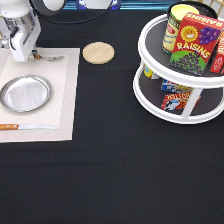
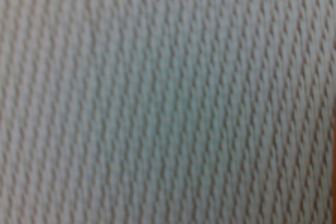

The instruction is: Arrange plate and fork

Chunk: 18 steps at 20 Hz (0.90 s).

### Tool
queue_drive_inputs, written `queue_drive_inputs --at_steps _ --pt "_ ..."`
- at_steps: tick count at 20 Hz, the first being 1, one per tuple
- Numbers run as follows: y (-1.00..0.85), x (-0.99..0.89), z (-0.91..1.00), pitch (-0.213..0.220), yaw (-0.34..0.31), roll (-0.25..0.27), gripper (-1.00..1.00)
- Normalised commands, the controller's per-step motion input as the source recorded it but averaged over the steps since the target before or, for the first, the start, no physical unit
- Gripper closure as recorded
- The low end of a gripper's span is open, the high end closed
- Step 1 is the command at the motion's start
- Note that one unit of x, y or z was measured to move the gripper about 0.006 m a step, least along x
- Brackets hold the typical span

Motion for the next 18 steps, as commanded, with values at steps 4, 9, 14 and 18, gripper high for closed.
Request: queue_drive_inputs --at_steps 4,9,14,18 --pt "-0.15 0.19 0.18 0.042 0.241 0.097 1.00" --pt "-0.23 0.19 0.05 0.073 0.095 0.078 1.00" --pt "-0.21 0.07 -0.02 0.109 -0.042 0.062 -1.00" --pt "-0.12 0.00 0.21 0.144 -0.051 0.054 -1.00"
